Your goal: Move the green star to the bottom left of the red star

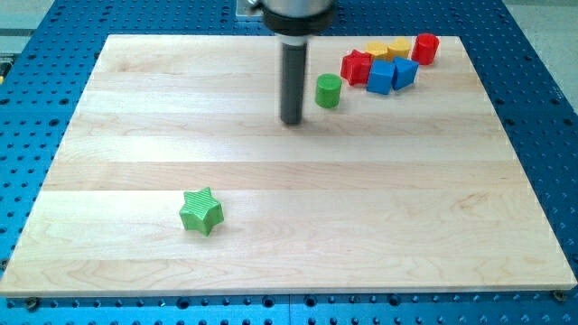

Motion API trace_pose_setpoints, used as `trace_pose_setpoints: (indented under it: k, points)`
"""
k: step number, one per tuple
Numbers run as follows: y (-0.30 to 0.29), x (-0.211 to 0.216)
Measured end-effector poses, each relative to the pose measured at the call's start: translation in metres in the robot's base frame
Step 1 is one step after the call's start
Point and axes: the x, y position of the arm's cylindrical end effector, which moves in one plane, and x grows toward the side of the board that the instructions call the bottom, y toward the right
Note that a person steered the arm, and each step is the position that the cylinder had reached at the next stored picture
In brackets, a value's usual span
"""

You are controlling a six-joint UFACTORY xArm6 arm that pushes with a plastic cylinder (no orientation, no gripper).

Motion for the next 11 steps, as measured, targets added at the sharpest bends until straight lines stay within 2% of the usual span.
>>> trace_pose_setpoints:
  k: [1,2,3,4,5,7,8,9,10,11]
  points:
    - [0.050,-0.020]
    - [0.081,-0.006]
    - [0.026,0.124]
    - [-0.002,0.224]
    - [-0.100,0.232]
    - [-0.068,0.116]
    - [-0.096,0.112]
    - [-0.057,0.058]
    - [0.031,0.017]
    - [-0.024,0.044]
